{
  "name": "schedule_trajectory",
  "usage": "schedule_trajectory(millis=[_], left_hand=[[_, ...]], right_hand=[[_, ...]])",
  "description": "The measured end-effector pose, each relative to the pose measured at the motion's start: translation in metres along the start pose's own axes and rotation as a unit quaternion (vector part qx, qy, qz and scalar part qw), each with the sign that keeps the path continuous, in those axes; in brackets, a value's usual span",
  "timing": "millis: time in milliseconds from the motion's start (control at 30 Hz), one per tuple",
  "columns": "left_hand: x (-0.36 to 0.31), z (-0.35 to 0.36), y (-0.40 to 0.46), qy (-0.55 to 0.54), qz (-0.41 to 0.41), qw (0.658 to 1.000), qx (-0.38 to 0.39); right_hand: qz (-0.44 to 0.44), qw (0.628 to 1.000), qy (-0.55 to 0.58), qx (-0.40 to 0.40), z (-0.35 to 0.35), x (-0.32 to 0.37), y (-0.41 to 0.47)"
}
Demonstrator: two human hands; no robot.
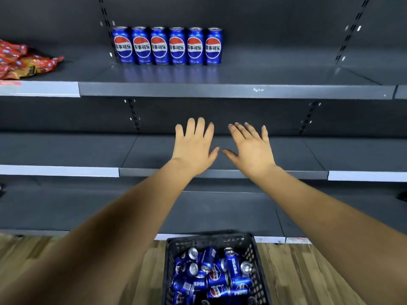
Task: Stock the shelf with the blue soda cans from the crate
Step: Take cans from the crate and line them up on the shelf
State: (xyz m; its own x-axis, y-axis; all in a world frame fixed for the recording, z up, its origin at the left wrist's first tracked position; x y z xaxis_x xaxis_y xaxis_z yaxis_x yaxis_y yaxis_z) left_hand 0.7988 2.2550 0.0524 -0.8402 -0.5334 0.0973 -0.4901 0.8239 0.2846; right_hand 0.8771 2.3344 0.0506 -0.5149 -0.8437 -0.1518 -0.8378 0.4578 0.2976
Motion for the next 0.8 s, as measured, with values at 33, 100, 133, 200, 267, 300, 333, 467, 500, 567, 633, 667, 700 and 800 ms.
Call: schedule_trajectory(millis=[33, 100, 133, 200, 267, 300, 333, 467, 500, 567, 633, 667, 700, 800], left_hand=[[-0.004, 0.004, -0.004, 0.001, 0.004, 1.000, 0.000], [-0.010, 0.010, -0.011, 0.003, 0.011, 1.000, 0.001], [-0.013, 0.014, -0.014, 0.002, 0.013, 1.000, 0.004], [-0.021, 0.021, -0.018, 0.004, 0.017, 1.000, 0.015], [-0.031, 0.030, -0.018, 0.010, 0.021, 0.999, 0.027], [-0.037, 0.035, -0.017, 0.010, 0.021, 0.999, 0.034], [-0.043, 0.040, -0.016, 0.006, 0.020, 0.999, 0.040], [-0.068, 0.067, -0.019, -0.016, 0.013, 0.997, 0.071], [-0.072, 0.074, -0.021, -0.021, 0.011, 0.997, 0.079], [-0.077, 0.083, -0.025, -0.025, 0.003, 0.996, 0.088], [-0.079, 0.093, -0.029, -0.023, -0.005, 0.995, 0.102], [-0.079, 0.099, -0.033, -0.022, -0.007, 0.993, 0.112], [-0.081, 0.105, -0.036, -0.021, -0.007, 0.992, 0.123], [-0.089, 0.129, -0.048, -0.022, 0.006, 0.986, 0.164]], right_hand=[[0.000, 1.000, 0.001, 0.002, 0.003, 0.000, -0.004], [0.004, 1.000, -0.004, 0.007, 0.009, -0.002, -0.013], [0.004, 1.000, -0.006, 0.011, 0.012, -0.003, -0.016], [0.008, 1.000, 0.002, 0.023, 0.021, -0.007, -0.023], [0.016, 0.999, 0.020, 0.033, 0.033, -0.013, -0.029], [0.020, 0.999, 0.029, 0.038, 0.040, -0.016, -0.033], [0.023, 0.998, 0.038, 0.045, 0.048, -0.019, -0.037], [0.019, 0.995, 0.056, 0.085, 0.084, -0.028, -0.052], [0.017, 0.994, 0.059, 0.094, 0.091, -0.030, -0.055], [0.015, 0.992, 0.065, 0.105, 0.102, -0.034, -0.060], [0.011, 0.990, 0.063, 0.123, 0.111, -0.036, -0.062], [0.007, 0.989, 0.062, 0.132, 0.115, -0.035, -0.064], [0.003, 0.988, 0.063, 0.141, 0.120, -0.034, -0.066], [-0.009, 0.982, 0.063, 0.175, 0.137, -0.027, -0.073]])
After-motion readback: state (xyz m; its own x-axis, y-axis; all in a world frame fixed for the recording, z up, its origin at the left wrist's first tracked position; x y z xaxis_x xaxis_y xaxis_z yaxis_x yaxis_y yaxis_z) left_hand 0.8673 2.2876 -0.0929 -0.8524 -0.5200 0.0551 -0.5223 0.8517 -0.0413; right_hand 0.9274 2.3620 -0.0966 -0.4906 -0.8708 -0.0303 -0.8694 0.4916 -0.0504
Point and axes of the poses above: each hand's wrist, its own y-axis towards the middle knuckle, its own z-axis out of the palm, x = y × z, the point moved 8 cm from there along y, towards the middle knuckle, and after that the axes turned 9 degrees about -y, right-handed, at the moved point
